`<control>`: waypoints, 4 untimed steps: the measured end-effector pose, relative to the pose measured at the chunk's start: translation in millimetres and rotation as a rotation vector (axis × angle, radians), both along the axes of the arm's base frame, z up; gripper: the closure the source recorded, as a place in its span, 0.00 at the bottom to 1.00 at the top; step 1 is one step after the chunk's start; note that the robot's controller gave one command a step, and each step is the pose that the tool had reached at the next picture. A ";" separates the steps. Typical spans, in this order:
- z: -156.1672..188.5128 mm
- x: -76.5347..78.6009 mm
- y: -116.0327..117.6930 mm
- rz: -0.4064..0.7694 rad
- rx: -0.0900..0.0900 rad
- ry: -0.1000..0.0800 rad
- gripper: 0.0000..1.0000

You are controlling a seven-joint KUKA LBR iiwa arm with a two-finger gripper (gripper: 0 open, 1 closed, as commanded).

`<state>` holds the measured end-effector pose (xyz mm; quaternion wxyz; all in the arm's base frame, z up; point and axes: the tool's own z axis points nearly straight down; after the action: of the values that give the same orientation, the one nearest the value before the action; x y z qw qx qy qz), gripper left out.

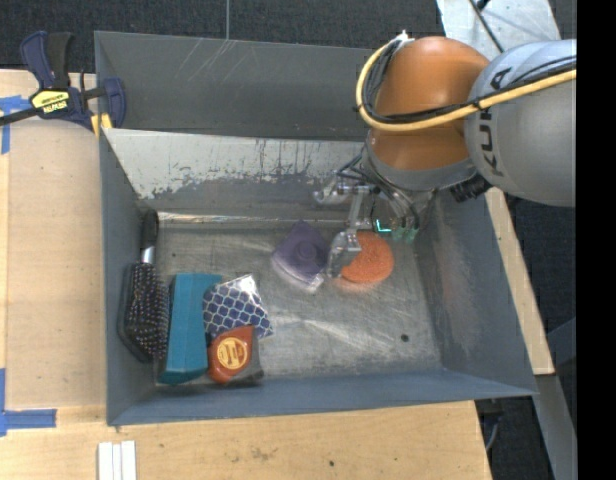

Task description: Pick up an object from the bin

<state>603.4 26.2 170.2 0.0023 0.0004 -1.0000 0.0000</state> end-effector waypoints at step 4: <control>-94.4 25.9 6.7 -0.283 0.007 0.018 0.00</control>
Offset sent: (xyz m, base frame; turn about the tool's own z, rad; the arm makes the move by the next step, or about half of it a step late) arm 0.0189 0.0046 -0.1002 0.0806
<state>629.3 32.9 75.8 0.0114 -0.1407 -0.9900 -0.0037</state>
